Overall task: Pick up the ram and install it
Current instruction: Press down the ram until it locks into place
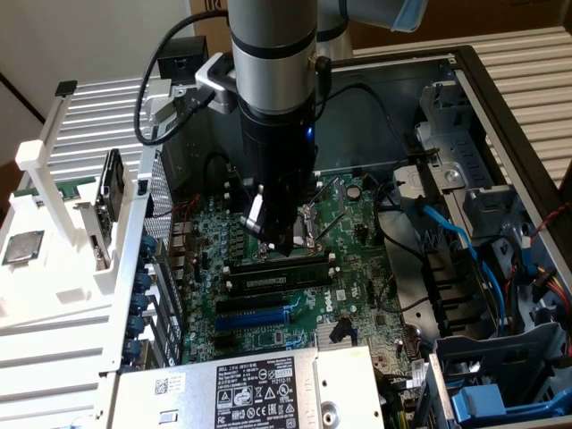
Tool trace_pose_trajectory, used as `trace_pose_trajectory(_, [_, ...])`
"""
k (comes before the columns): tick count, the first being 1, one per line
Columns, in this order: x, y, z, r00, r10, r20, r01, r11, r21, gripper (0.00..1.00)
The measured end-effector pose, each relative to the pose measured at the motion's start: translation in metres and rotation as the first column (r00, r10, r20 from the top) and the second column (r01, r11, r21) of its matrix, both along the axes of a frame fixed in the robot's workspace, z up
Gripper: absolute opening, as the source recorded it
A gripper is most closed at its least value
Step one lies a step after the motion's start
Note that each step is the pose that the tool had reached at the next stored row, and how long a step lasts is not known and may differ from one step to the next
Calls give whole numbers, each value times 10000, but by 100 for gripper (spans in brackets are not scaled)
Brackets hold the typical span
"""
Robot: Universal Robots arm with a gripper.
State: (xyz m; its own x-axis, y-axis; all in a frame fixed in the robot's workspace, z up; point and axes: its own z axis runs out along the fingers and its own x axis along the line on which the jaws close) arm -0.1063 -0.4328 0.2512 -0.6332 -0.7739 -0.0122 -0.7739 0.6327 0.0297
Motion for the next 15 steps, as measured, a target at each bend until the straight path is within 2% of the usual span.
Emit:
trace_pose_trajectory(4, [0, 0, 0, 9977, -684, 1, 684, 9977, 0, 10])
trace_pose_trajectory(7, [0, 0, 0, 9929, -1193, 1, 1193, 9929, 1, 10])
trace_pose_trajectory(11, [0, 0, 0, 9825, -1864, 0, 1864, 9825, 0, 10])
trace_pose_trajectory(15, [0, 0, 0, 9676, -2526, 1, 2526, 9676, 0, 10])
